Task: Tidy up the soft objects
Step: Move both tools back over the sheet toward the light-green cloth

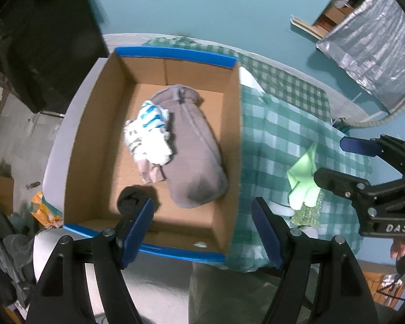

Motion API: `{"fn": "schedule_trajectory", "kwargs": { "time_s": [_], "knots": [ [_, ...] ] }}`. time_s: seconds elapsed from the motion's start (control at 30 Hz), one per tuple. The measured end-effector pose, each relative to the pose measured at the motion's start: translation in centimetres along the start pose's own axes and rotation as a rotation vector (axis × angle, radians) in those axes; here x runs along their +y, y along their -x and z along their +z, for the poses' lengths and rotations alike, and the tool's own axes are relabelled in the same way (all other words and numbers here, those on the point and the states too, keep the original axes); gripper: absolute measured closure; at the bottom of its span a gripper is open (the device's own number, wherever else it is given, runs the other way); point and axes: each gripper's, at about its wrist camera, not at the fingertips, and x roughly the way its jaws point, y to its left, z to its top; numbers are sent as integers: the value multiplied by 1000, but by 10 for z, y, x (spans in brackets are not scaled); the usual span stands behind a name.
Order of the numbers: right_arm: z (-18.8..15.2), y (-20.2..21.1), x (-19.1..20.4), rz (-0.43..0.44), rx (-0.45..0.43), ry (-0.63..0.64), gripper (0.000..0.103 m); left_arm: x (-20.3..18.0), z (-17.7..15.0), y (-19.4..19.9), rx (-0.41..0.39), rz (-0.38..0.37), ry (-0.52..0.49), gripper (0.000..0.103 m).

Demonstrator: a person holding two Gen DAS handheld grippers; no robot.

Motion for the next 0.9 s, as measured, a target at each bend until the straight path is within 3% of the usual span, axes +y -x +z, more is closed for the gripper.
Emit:
{"fn": "schedule_trajectory", "kwargs": {
  "time_s": [0.63,0.9],
  "knots": [
    [-44,-10,-88,-47,52,-136,21,-91,-9,-19,54,-32,-162,27],
    [-62,-31,-117,-43,100,-169,21,-116,-15,-42,104,-15,-172,27]
  ]
}}
